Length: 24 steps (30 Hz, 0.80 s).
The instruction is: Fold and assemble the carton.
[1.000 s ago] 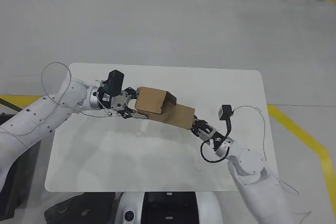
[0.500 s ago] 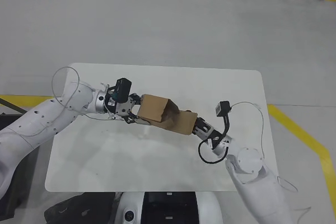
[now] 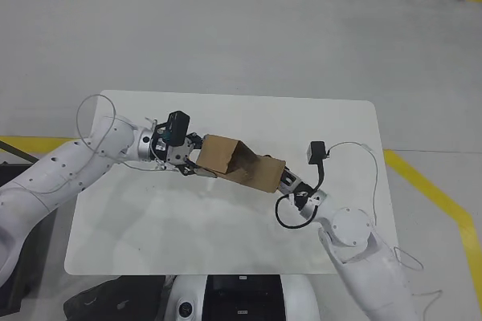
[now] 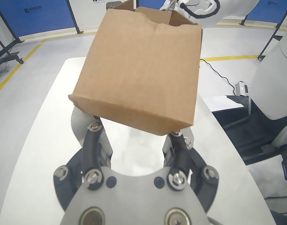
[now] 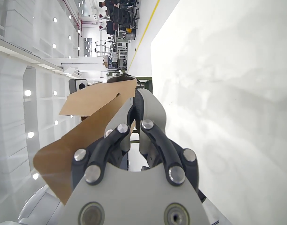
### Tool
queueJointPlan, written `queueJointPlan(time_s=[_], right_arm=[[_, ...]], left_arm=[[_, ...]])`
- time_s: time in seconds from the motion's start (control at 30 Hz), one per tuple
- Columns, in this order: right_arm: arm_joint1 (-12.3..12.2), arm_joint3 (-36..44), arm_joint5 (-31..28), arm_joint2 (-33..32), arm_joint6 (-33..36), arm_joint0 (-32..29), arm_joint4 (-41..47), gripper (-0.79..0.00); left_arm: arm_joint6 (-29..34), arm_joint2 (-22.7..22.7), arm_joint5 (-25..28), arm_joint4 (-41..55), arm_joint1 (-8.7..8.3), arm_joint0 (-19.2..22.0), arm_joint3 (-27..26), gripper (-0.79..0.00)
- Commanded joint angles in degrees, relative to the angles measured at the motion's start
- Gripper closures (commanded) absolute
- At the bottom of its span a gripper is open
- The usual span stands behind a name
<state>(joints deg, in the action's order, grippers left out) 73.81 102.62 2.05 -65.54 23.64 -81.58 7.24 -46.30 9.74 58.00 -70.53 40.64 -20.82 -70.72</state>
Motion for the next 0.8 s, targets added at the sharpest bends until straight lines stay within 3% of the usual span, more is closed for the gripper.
queueJointPlan(time_s=[0.0,0.1,0.17,0.23,0.3,0.33,0.57,0.77], right_arm=[[0.0,-0.4,-0.5,-0.7,-0.4,-0.4,1.1,-0.046],[-0.2,-0.9,-1.8,-2.0,-0.5,-1.4,2.9,-0.172],[-0.3,-1.1,-2.8,-3.2,-0.4,-2.2,4.0,-0.314],[-0.5,-0.8,-4.1,-4.3,0.3,-3.2,5.7,-0.391],[-0.6,-0.3,-5.6,-5.6,1.5,-4.1,7.8,-0.533],[-0.7,-0.1,-6.4,-6.2,2.3,-4.5,9.1,-0.557],[-1.2,2.1,-7.0,-7.1,6.1,-5.6,8.4,-0.653],[-1.0,1.3,-3.4,-3.3,5.5,-2.8,3.9,-0.594]], left_arm=[[0.0,0.0,0.0,0.5,-0.14,0.1,0.1,-0.397],[0.0,0.0,0.0,1.3,-0.45,0.2,0.4,-0.391],[0.0,0.0,0.0,1.6,-0.69,0.3,0.7,-0.391],[0.0,0.0,0.0,1.5,-0.91,0.3,1.0,-0.391],[0.0,0.0,0.0,1.2,-1.12,0.3,1.5,-0.391],[0.0,0.0,0.0,1.1,-1.20,0.3,1.7,-0.388],[0.0,0.0,0.0,-1.4,-1.19,0.0,3.6,-0.397],[0.0,0.0,0.0,-2.6,-0.83,0.3,3.5,-0.403]])
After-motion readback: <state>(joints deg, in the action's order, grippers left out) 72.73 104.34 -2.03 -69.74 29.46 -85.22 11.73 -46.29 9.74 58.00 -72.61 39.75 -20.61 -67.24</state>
